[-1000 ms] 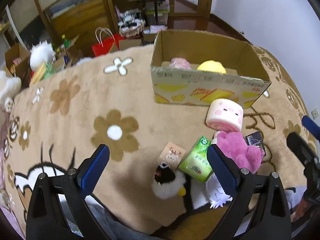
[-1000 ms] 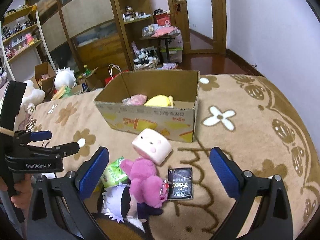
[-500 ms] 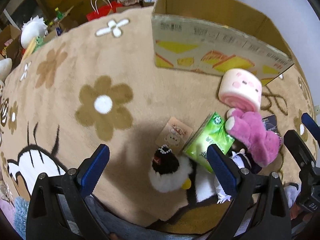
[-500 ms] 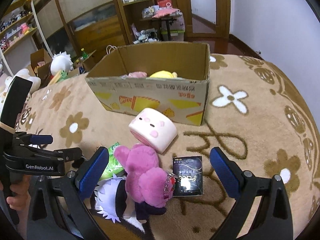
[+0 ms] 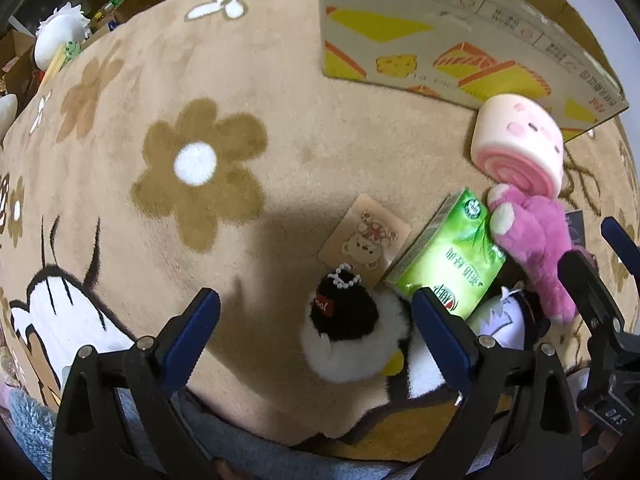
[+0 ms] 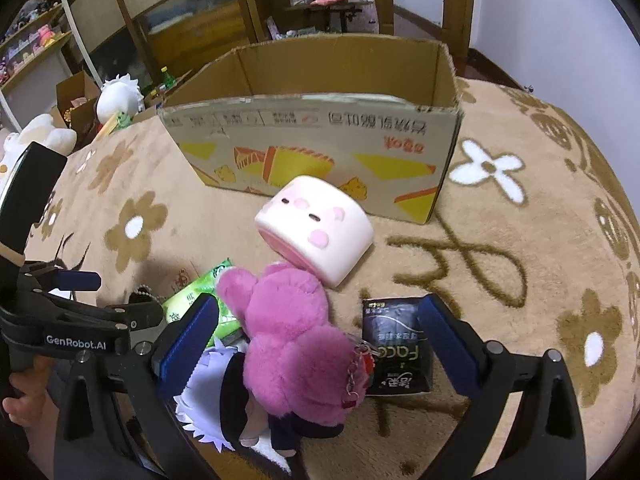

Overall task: Organize soft objects
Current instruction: 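Grasp the black-and-white plush with the left tool while the right tool grasps the pink plush bear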

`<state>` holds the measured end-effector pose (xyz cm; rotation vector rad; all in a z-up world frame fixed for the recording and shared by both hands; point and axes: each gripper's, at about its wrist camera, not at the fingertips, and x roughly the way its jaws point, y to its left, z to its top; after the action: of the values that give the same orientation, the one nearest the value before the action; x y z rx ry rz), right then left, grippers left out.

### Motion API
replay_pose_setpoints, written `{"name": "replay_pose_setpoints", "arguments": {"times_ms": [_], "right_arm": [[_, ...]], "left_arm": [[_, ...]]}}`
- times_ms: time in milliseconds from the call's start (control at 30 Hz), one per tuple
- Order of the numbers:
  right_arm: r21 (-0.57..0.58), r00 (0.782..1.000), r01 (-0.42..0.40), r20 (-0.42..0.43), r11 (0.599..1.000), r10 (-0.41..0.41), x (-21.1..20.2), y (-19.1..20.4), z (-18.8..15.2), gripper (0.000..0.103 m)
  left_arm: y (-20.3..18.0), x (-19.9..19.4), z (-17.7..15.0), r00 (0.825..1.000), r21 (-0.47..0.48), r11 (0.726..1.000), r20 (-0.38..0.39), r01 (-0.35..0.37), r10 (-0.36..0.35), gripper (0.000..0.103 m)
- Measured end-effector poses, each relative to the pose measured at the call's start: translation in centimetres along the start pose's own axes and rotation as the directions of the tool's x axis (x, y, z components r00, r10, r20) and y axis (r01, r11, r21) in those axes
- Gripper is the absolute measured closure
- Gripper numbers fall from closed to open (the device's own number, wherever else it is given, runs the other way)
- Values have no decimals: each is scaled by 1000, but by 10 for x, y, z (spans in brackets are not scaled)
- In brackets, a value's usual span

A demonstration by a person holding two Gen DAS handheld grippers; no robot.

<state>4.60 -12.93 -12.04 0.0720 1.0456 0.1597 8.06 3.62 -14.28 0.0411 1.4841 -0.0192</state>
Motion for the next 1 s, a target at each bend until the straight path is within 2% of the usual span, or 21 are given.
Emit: {"name": "replay_pose_setpoints", "arguments": {"times_ms": [33,167,233,300,367,433,500,533,633,767,1000], "right_arm": [[0,1000,-4,-9,1000,4,3,0,0,5],[-4,998,-31,-50,1000,31,13,1,-3,13],[-15,997,-40,-73,999,39,17,3,-4,25],[-40,995,-42,-89,998,38,22,7,-6,32],[-59,995,-45,-95,997,39,26,11,-8,36],[-72,995,-44,-90,996,37,26,13,-8,41],[-78,996,-46,-84,996,40,24,14,-7,45],[-82,996,-45,-80,996,38,22,14,-7,47],[-88,997,-43,-71,995,37,18,15,-6,51],[-77,997,-47,-59,996,43,10,14,-6,53],[-8,997,-83,-1,996,83,-17,1,-3,53]], "left_arm": [[0,2,0,1000,0,1000,-10,0,0,13],[1,10,0,999,-7,1000,-42,24,-24,14],[1,14,-1,998,-9,1000,-59,20,-20,14],[0,22,-1,995,-6,1000,-93,20,-21,20],[-3,32,-3,991,-1,1000,-134,12,-12,33],[-4,41,-4,987,-5,1000,-162,15,-15,41],[-2,39,-3,988,-17,999,-152,32,-34,51],[-2,37,-3,988,-21,999,-146,41,-43,59],[-3,34,-4,989,-26,999,-139,46,-49,72],[1,29,-6,994,-18,999,-102,47,-48,75],[4,2,-6,999,-25,999,23,25,-24,75]]}}
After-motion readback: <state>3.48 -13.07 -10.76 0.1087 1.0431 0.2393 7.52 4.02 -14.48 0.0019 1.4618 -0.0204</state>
